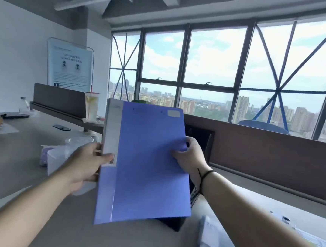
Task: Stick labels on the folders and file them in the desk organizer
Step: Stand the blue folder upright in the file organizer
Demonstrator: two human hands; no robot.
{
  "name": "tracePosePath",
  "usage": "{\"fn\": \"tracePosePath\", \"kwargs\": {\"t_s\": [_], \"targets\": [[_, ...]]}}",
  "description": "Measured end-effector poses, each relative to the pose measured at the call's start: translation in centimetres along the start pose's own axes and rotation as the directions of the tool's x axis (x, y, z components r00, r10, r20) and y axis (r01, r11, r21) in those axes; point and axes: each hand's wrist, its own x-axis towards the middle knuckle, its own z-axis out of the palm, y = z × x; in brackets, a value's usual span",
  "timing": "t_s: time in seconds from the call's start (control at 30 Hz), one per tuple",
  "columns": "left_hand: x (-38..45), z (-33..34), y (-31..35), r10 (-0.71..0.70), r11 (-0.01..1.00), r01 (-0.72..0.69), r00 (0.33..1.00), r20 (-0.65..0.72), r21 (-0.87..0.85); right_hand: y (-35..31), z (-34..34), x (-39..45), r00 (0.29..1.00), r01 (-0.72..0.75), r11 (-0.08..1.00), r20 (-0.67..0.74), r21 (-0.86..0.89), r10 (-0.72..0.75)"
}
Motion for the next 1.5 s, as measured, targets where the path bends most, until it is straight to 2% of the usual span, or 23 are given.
{"fn": "tracePosePath", "kwargs": {"t_s": [0.07, 0.17, 0.23, 0.3, 0.4, 0.6, 0.83, 1.07, 1.23, 1.5], "targets": [[1.3, -0.9, 0.9, 0.095, 0.995, -0.093, 0.991, -0.095, 0.03, -1.5, 2.2, 1.7, 0.996, 0.061, 0.993, 0.077, -0.098, -0.054], [3.0, -2.1, 2.0, 0.228, 0.973, -0.211, 0.949, -0.216, 0.097, -3.3, 4.6, 3.9, 0.987, 0.077, 0.978, 0.154, -0.192, -0.047], [4.0, -2.4, 2.5, 0.303, 0.948, -0.262, 0.914, -0.269, 0.178, -3.9, 5.4, 5.1, 0.977, 0.069, 0.994, 0.208, -0.085, -0.05], [5.0, -2.4, 2.8, 0.371, 0.918, -0.294, 0.874, -0.315, 0.266, -4.1, 5.5, 6.2, 0.96, 0.0, 0.998, 0.281, 0.062, -0.017], [6.4, -2.5, 2.6, 0.449, 0.877, -0.314, 0.807, -0.383, 0.365, -4.4, 5.3, 7.0, 0.933, -0.048, 0.995, 0.36, 0.082, 0.015], [8.8, -1.9, 1.1, 0.462, 0.878, -0.324, 0.764, -0.45, 0.352, -2.7, 7.5, 9.4, 0.911, -0.077, 0.991, 0.411, 0.113, 0.024], [10.8, 0.7, -0.4, 0.395, 0.916, -0.306, 0.804, -0.445, 0.261, 0.4, 10.6, 10.9, 0.881, -0.083, 0.996, 0.469, 0.025, 0.061], [10.3, 0.3, 0.3, 0.459, 0.888, -0.395, 0.728, -0.509, 0.237, 0.6, 8.6, 11.1, 0.927, -0.03, 0.997, 0.376, 0.075, -0.001], [9.1, 1.2, 1.1, 0.481, 0.876, -0.422, 0.744, -0.464, 0.232, -0.4, 8.3, 9.7, 0.949, 0.022, 0.991, 0.31, 0.135, -0.063], [8.3, 1.1, 1.8, 0.51, 0.86, -0.436, 0.719, -0.472, 0.265, -1.6, 9.1, 7.6, 0.927, 0.049, 0.994, 0.366, 0.1, -0.082]]}}
